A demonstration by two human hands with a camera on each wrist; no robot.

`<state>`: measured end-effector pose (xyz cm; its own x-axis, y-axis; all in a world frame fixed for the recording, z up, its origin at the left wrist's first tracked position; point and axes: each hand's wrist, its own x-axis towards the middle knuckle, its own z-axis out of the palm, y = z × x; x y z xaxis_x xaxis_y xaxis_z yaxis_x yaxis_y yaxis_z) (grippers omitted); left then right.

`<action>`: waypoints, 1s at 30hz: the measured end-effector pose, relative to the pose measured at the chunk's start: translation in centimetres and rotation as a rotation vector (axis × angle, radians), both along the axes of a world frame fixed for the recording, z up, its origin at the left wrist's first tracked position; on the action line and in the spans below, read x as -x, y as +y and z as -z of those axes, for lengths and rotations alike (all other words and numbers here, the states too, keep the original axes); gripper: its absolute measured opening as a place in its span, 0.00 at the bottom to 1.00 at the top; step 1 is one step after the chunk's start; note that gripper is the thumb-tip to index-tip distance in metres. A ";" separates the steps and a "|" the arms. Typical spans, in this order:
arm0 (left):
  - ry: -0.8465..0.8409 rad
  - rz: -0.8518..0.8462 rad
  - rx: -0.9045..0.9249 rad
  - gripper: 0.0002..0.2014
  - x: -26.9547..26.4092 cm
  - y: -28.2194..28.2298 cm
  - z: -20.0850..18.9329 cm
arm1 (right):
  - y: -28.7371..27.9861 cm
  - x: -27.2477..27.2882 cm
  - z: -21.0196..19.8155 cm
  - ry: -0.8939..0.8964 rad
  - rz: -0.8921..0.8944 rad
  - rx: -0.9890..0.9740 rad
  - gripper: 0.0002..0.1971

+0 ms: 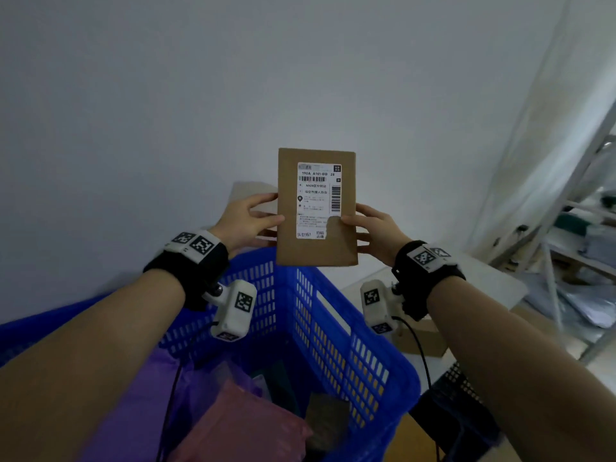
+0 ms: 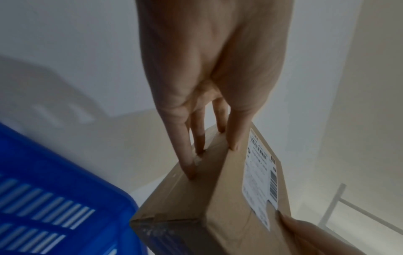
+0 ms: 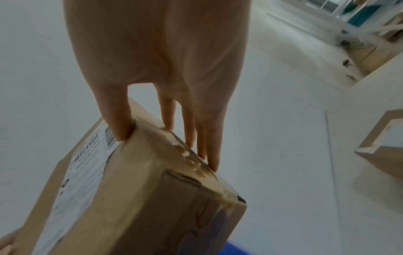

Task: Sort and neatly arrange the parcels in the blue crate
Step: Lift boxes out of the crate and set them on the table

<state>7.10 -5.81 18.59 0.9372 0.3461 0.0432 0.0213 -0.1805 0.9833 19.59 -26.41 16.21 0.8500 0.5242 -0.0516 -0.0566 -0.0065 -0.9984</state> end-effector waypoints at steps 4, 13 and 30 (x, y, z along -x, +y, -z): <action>0.012 0.050 -0.005 0.29 -4.8 -3.5 -0.6 | -4.4 -3.8 -0.7 0.017 0.036 0.008 0.26; 0.163 0.152 -0.003 0.28 -18.3 -14.0 2.5 | -16.0 -13.8 2.7 0.126 0.136 0.086 0.25; 0.616 0.122 0.113 0.28 -30.7 -22.3 19.5 | -24.0 -25.2 20.2 0.478 0.156 0.254 0.23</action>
<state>37.76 -28.16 -0.86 0.8113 0.2056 -0.5472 0.5751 -0.1130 0.8102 44.81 -50.45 -4.01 0.7675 0.3155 -0.5580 -0.5217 -0.1986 -0.8297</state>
